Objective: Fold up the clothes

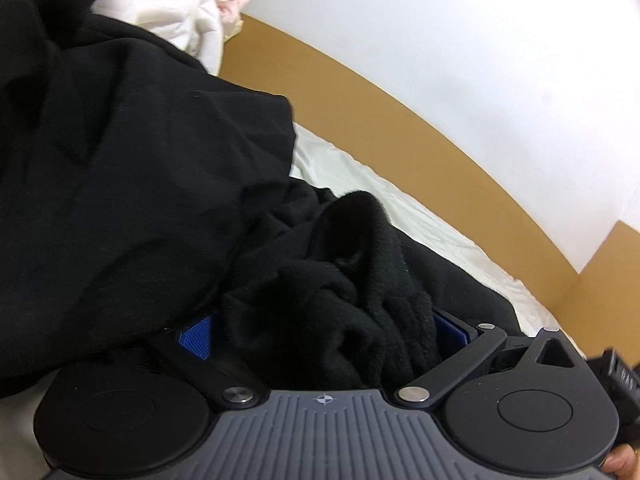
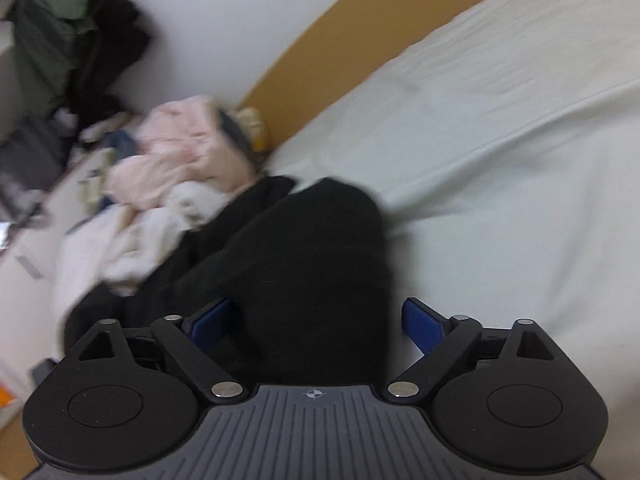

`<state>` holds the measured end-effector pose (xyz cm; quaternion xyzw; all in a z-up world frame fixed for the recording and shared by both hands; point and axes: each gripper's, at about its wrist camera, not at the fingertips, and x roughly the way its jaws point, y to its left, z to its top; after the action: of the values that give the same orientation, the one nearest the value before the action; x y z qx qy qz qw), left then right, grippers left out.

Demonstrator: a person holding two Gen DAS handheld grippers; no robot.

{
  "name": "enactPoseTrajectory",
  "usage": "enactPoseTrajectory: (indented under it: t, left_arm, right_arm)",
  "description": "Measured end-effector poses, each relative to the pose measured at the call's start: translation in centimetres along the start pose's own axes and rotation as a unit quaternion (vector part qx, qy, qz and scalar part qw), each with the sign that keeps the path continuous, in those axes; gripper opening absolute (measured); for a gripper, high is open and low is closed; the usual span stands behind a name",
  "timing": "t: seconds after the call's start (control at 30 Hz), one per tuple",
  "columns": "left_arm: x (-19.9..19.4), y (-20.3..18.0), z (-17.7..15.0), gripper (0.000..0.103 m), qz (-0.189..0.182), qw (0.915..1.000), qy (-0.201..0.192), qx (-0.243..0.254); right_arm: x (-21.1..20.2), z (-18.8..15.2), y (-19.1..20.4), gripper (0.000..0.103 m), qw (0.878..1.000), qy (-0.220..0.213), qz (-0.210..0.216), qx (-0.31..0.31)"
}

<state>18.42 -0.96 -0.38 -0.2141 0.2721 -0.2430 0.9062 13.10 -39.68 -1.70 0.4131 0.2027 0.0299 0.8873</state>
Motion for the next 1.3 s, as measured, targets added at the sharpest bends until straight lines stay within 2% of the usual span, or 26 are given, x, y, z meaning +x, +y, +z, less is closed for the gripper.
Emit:
enactPoseTrajectory:
  t: [0.07,0.1,0.13,0.2,0.27,0.37,0.4,0.43,0.53,0.6,0.7,0.8,0.87,1.03,1.17,1.3]
  left_arm:
    - [0.4,0.5,0.2,0.102,0.007,1.0,0.0,0.006]
    - [0.5,0.9,0.4,0.102,0.007,1.0,-0.002,0.004]
    - [0.7,1.3,0.6,0.102,0.007,1.0,-0.004,0.003]
    - [0.5,2.0,0.9,0.102,0.002,0.9998,-0.017,0.003]
    - [-0.4,2.8,1.2,0.099,-0.008,0.9991,-0.041,0.009]
    - [-4.7,3.5,1.2,0.102,-0.05,0.9893,-0.136,0.018]
    - [-5.4,3.8,1.5,0.102,-0.057,0.9891,-0.135,0.011]
    - [-5.9,4.1,1.7,0.102,-0.063,0.9896,-0.129,0.002]
    - [-4.8,3.6,1.8,0.102,-0.071,0.9945,-0.076,-0.005]
    - [-3.4,2.0,1.8,0.102,-0.082,0.9956,-0.04,0.02]
    - [1.1,-2.2,0.9,0.102,-0.106,0.9932,0.033,0.036]
    - [4.9,-5.4,-0.9,0.102,-0.069,0.997,0.008,0.035]
    - [6.5,-7.1,-1.1,0.102,-0.067,0.9966,0.009,0.048]
    - [11.5,-11.5,-1.0,0.102,-0.063,0.9941,0.021,0.085]
    - [15.3,-14.4,-1.5,0.102,-0.084,0.9914,0.05,0.087]
    - [17.5,-16.5,-2.3,0.102,-0.125,0.9879,0.067,0.062]
  right_arm:
    - [0.9,-0.1,0.7,0.086,1.0,0.003,-0.004,-0.026]
    - [1.3,-0.2,1.0,0.076,0.999,0.003,-0.01,-0.041]
    - [1.2,0.0,1.0,0.07,0.999,0.002,-0.003,-0.033]
    - [0.4,0.6,0.6,0.05,1.0,-0.003,0.018,-0.001]
    - [-0.2,1.0,0.7,0.047,1.0,-0.013,0.022,-0.001]
    - [-0.9,1.2,1.5,0.046,0.999,-0.034,0.016,-0.029]
    - [-1.0,1.0,1.4,0.045,0.999,-0.039,0.018,-0.027]
    - [-1.1,0.9,1.1,0.044,0.998,-0.046,0.02,-0.022]
    - [-2.6,1.5,1.2,0.041,0.996,-0.09,0.007,-0.018]
    - [-4.5,1.9,1.1,0.041,0.991,-0.128,-0.017,-0.015]
    - [-8.0,3.1,0.2,0.041,0.984,-0.172,-0.039,0.0]
    - [-10.8,4.8,-2.0,0.041,0.979,-0.193,-0.063,0.004]
    - [-12.6,6.0,-4.3,0.042,0.977,-0.194,-0.091,-0.004]
    - [-19.4,7.7,-12.5,0.042,0.962,-0.234,-0.115,0.086]
    - [-23.9,8.3,-15.8,0.042,0.951,-0.255,-0.137,0.111]
    - [-27.2,8.0,-17.5,0.042,0.952,-0.223,-0.195,0.077]
